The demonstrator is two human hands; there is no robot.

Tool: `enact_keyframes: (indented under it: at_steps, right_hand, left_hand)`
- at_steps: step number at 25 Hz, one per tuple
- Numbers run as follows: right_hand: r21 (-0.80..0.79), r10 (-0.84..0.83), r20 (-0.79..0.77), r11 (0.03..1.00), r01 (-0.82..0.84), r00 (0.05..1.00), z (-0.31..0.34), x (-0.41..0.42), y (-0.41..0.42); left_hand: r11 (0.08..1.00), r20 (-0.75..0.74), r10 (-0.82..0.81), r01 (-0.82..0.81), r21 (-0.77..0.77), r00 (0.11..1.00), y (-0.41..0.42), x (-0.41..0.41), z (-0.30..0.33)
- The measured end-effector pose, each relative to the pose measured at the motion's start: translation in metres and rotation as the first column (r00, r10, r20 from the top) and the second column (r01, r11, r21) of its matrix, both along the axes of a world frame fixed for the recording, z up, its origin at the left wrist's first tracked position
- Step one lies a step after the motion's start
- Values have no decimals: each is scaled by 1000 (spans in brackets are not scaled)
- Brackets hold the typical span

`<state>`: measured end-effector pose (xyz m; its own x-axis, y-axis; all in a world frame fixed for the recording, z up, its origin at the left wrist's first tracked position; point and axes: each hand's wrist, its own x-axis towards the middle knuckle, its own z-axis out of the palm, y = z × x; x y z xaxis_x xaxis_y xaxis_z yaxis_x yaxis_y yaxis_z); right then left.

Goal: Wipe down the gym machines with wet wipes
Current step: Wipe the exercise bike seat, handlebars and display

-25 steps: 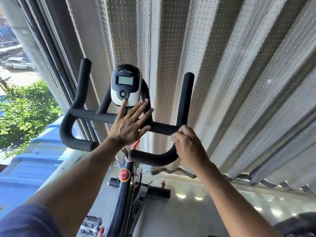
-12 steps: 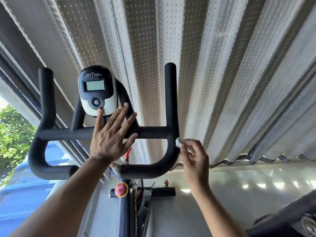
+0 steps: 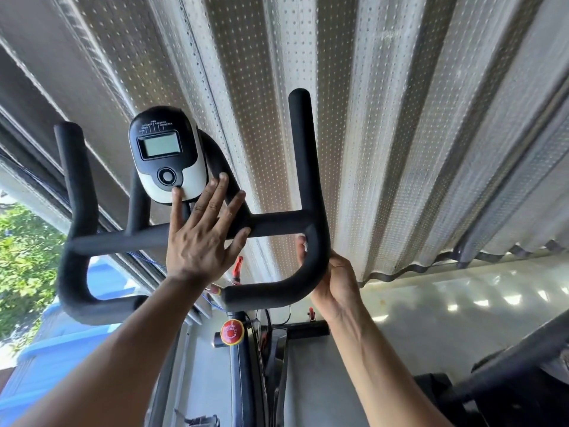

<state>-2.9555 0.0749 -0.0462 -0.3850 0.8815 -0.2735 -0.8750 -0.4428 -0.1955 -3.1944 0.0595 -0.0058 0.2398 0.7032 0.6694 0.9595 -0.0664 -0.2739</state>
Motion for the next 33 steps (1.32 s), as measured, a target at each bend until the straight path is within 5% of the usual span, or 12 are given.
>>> enact_keyframes:
  at_steps: [10, 14, 18, 25, 33]
  right_hand:
    - [-7, 58, -19, 998, -58, 998, 10, -8, -15]
    - [-29, 61, 138, 998, -57, 988, 17, -9, -23]
    - [-109, -10, -93, 994, -1, 996, 4, -44, -69]
    - [-9, 258, -188, 964, -264, 948, 14, -115, -100]
    - [-62, 492, -71, 866, -496, 868, 8, -64, -96]
  left_hand:
    - [1000, -13, -10, 10, 13, 1000, -1, -1, 3]
    - [1000, -5, -19, 19, -2, 1000, -2, 0, 4]
    - [999, 4, -30, 30, 19, 1000, -3, 0, 4]
    - [999, 12, -43, 43, 15, 999, -2, -1, 4]
    - [999, 10, -32, 32, -5, 999, -2, 0, 3]
